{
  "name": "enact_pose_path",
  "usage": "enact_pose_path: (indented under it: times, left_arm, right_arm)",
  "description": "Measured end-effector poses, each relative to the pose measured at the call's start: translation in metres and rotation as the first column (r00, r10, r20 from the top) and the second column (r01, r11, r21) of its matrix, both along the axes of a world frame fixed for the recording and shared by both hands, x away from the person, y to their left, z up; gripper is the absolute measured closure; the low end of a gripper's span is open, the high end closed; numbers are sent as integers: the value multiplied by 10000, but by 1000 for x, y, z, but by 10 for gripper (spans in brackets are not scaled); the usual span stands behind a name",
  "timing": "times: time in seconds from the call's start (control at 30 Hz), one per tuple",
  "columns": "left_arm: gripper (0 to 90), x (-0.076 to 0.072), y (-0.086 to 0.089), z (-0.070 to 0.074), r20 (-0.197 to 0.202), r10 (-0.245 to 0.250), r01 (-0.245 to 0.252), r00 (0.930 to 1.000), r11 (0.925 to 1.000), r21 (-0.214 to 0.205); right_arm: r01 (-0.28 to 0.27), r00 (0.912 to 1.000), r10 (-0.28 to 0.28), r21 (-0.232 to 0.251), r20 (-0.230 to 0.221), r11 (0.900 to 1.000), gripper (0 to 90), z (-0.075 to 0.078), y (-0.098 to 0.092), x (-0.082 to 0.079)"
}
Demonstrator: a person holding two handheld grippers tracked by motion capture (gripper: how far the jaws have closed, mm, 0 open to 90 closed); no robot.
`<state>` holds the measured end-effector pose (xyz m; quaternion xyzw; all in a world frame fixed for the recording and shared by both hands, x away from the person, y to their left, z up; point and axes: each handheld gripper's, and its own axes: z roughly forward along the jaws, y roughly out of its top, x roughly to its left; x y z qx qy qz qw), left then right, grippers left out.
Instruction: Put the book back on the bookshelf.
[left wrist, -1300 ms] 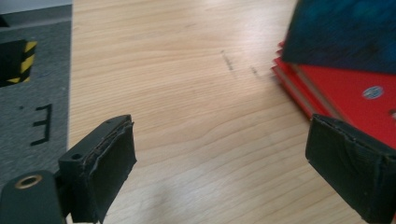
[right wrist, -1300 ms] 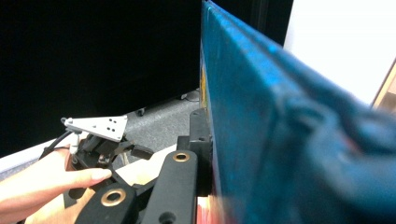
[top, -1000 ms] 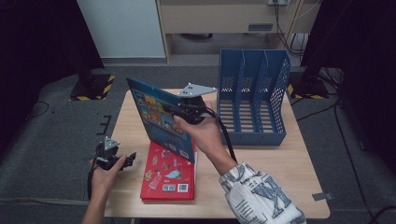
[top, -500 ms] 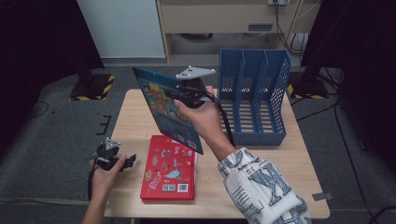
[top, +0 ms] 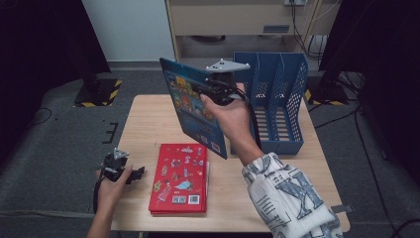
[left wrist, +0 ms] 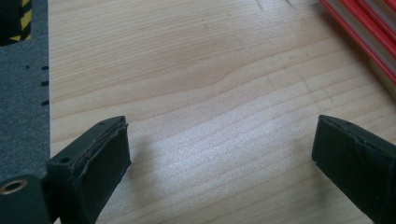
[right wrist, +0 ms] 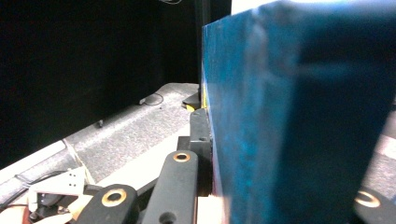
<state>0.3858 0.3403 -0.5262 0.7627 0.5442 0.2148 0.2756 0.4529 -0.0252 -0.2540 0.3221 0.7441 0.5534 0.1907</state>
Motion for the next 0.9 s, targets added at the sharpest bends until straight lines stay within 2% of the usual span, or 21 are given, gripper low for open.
enact_pose_path:
  times: [0.17,0.33,0.47,0.73,0.9]
  left_arm:
    - [37,0,0,-2,-177,-29,27,9998,9999,-125]
    - [36,-1,2,-3,-123,122,-127,9998,9991,-414]
    - [30,-2,-1,-5,-3,93,-93,10000,9997,-231]
    - [0,-4,-1,-9,410,124,-108,9991,9992,-385]
    - [0,-5,-1,-10,472,109,-90,9988,9991,-416]
  right_arm:
    - [213,9998,-212,37,-28,9998,825,3,-11,1]
    - [383,9992,-383,26,65,9993,825,7,-20,0]
    - [483,9988,-483,48,108,9988,825,9,-27,-1]
    - [852,9963,-854,148,138,9963,825,14,-43,-1]
    - [1044,9945,-1046,232,95,9943,825,16,-51,0]
